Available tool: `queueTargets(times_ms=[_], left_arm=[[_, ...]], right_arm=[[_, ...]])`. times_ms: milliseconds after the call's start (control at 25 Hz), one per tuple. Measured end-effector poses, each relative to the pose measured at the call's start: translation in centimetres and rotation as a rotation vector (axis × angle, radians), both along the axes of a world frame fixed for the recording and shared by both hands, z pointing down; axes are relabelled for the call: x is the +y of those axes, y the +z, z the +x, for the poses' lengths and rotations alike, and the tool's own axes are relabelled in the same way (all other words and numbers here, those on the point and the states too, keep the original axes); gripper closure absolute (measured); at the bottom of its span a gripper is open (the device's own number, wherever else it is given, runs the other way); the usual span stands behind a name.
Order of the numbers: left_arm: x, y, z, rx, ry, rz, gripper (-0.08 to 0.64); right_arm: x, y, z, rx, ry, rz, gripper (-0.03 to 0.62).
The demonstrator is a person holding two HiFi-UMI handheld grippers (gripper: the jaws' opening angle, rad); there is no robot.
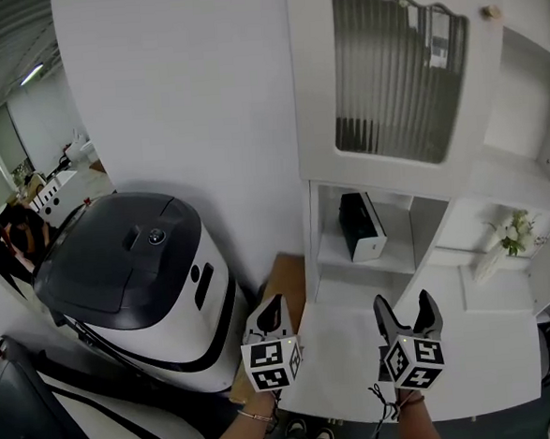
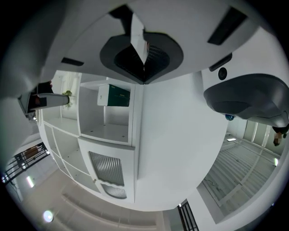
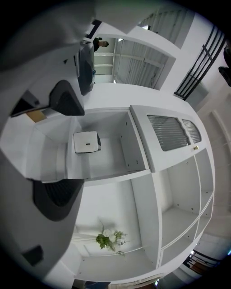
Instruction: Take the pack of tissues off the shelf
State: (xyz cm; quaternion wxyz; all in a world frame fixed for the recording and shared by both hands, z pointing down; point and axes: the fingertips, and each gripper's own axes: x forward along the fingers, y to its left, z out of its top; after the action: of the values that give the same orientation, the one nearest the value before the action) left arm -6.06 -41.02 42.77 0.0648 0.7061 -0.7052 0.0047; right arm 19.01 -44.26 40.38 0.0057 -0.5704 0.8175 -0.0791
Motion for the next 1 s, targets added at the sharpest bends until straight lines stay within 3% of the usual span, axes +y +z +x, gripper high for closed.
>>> queueTargets(times_ms=[480, 1000], left_arm=[[-1.6, 0.6, -1.9, 0.016, 0.004, -0.008, 0.541], [-2.1, -0.3, -4.5, 0.031, -0.050, 0.023, 0.541]], right_arm=[[-1.0, 0.7, -0.6, 0.027, 0.029, -0.019, 0.150], [-5.7, -0.2, -3.9, 0.056, -0.029, -0.006, 0.141]])
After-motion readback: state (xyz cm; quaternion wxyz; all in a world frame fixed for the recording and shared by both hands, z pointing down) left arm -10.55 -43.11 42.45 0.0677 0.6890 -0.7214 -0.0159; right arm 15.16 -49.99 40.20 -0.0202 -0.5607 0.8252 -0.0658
